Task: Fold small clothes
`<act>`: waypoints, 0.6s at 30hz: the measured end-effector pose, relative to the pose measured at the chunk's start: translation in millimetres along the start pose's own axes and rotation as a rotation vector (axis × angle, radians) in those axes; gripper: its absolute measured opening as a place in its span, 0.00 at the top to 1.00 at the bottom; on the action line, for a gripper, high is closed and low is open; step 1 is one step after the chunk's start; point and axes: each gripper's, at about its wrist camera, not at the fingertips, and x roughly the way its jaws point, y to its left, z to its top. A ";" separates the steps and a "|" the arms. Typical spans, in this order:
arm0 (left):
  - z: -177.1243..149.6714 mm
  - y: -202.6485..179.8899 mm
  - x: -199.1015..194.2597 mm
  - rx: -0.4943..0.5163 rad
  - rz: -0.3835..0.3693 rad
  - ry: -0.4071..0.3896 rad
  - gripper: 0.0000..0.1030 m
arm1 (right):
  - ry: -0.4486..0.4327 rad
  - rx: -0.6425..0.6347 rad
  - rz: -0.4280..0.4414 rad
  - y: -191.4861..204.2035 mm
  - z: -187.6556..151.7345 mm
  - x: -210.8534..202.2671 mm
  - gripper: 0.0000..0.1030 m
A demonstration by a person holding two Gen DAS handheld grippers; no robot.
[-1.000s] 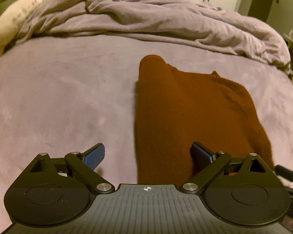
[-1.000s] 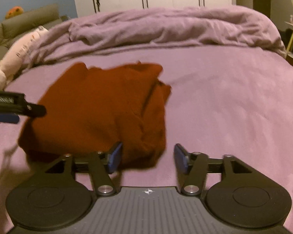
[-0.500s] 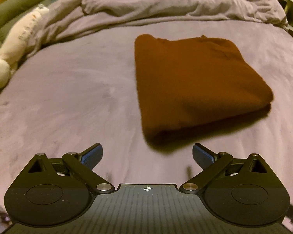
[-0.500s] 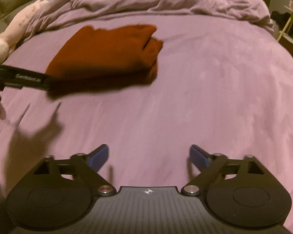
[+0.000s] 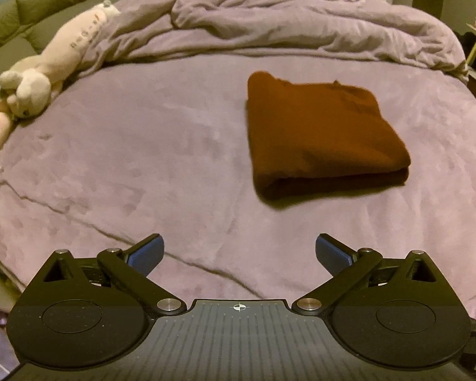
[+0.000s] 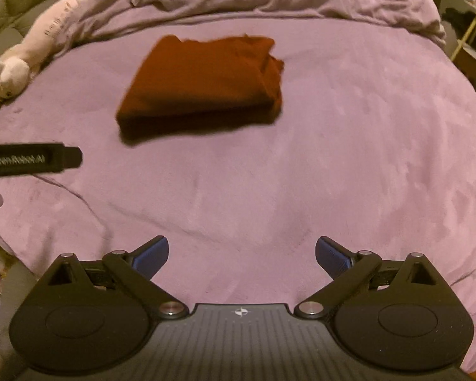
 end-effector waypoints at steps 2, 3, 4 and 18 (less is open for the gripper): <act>2.0 -0.2 -8.9 0.008 -0.008 -0.022 0.00 | -0.010 -0.007 -0.003 4.4 3.8 -6.2 0.04; 2.6 -0.5 -12.8 0.010 -0.013 -0.031 0.00 | -0.017 -0.013 -0.005 6.8 5.9 -9.6 0.04; 3.9 -0.5 -15.6 0.010 -0.017 -0.036 0.00 | -0.025 -0.016 -0.001 8.0 9.7 -9.9 0.04; 17.4 -1.2 -15.6 0.012 -0.009 -0.015 0.00 | 0.012 -0.002 -0.043 20.1 43.8 -8.4 0.04</act>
